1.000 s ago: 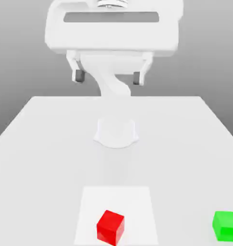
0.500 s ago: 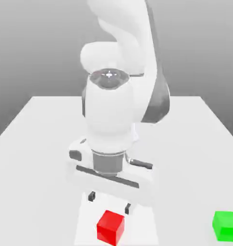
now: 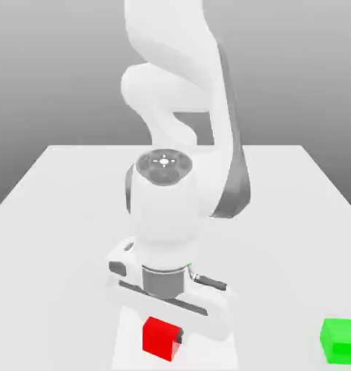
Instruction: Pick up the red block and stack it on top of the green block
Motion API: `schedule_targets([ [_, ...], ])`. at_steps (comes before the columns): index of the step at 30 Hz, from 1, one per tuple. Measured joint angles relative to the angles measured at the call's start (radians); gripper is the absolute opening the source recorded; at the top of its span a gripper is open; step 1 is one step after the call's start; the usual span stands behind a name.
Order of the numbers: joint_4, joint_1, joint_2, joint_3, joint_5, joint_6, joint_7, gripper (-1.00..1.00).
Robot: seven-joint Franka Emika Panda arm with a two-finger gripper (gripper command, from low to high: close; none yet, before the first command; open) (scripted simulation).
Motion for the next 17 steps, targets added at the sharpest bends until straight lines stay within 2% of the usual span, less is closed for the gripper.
schedule_targets([
  [9,0.146,0.234,0.024,0.205,-0.079,-0.138,-0.008,-1.00],
  [12,0.201,0.322,0.128,0.213,-0.155,-0.095,0.027,-1.00],
  [13,0.208,0.341,0.164,0.200,-0.178,-0.067,0.042,1.00],
  [17,0.208,0.341,0.164,0.200,-0.178,-0.067,0.042,1.00],
])
